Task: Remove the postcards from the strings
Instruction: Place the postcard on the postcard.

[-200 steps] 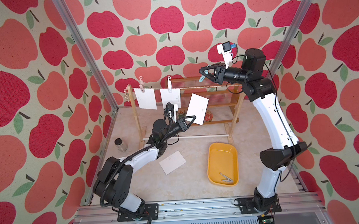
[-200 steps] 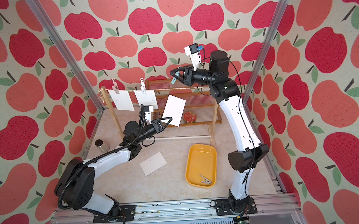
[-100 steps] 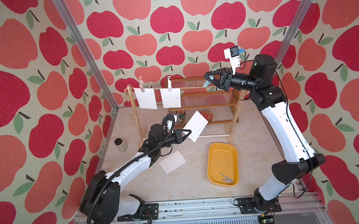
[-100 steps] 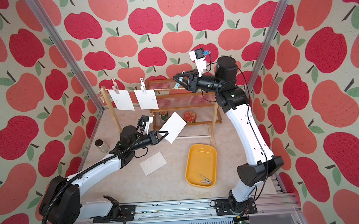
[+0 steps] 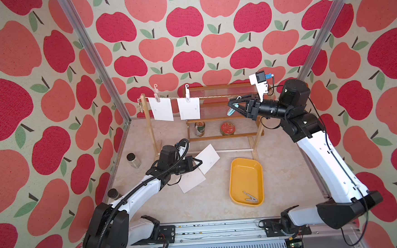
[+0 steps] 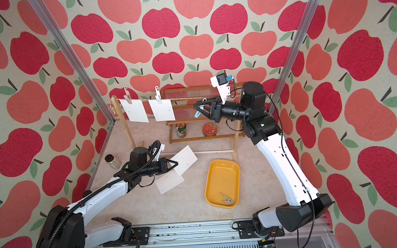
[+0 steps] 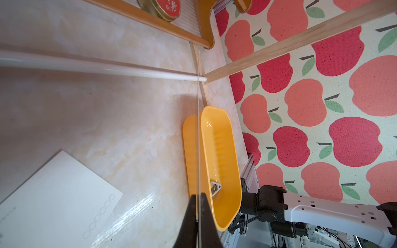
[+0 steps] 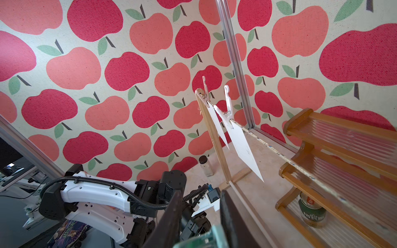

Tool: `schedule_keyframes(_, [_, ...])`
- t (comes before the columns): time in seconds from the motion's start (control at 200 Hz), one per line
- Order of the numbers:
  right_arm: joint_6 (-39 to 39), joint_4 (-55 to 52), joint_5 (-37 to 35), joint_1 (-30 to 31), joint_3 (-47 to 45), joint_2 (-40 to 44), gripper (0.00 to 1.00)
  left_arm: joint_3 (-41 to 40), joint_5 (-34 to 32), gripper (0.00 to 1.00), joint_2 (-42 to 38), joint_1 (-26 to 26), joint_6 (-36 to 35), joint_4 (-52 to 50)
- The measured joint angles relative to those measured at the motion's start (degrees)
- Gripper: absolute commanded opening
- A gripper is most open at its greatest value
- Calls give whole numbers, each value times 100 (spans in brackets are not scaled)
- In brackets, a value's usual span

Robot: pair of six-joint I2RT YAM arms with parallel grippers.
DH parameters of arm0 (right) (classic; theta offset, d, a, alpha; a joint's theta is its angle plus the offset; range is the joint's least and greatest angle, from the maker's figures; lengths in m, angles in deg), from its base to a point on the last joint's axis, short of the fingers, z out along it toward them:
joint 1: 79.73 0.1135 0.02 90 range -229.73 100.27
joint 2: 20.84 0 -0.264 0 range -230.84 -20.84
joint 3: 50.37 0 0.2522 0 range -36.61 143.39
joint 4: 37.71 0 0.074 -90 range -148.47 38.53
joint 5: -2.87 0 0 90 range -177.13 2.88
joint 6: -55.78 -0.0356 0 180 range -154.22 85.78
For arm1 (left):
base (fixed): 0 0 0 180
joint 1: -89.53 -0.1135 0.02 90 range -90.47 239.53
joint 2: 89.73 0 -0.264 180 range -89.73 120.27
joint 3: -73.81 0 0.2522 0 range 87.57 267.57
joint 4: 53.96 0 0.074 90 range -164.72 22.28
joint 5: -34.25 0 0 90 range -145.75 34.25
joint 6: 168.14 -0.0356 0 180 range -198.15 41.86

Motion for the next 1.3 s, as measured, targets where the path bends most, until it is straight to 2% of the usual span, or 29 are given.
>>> schedule_keyframes(0.45, [-7,35,-136,111,-1469,671,31,-39,-15,0,828,-7,-195,-1110])
schedule_keyframes(0.515, [-9,55,-160,111,-1626,765,31,-37,-98,8,872,-7,-232,-1281])
schedule_keyframes(0.62, [-48,81,-212,111,-1923,960,31,-17,-343,32,901,-7,-249,-1622])
schedule_keyframes(0.7, [-127,151,-264,120,-2197,1132,31,15,-597,37,905,-9,-284,-1934])
schedule_keyframes(0.84, [-278,293,-350,149,-2592,1349,31,35,-977,55,901,-17,-249,-2262])
schedule_keyframes(1.05, [-306,254,-531,149,-2933,1650,31,164,-1609,66,678,-20,-234,-2691])
schedule_keyframes(1.301, [-262,-42,-774,149,-3285,2033,31,293,-2267,66,-125,-44,-234,-2959])
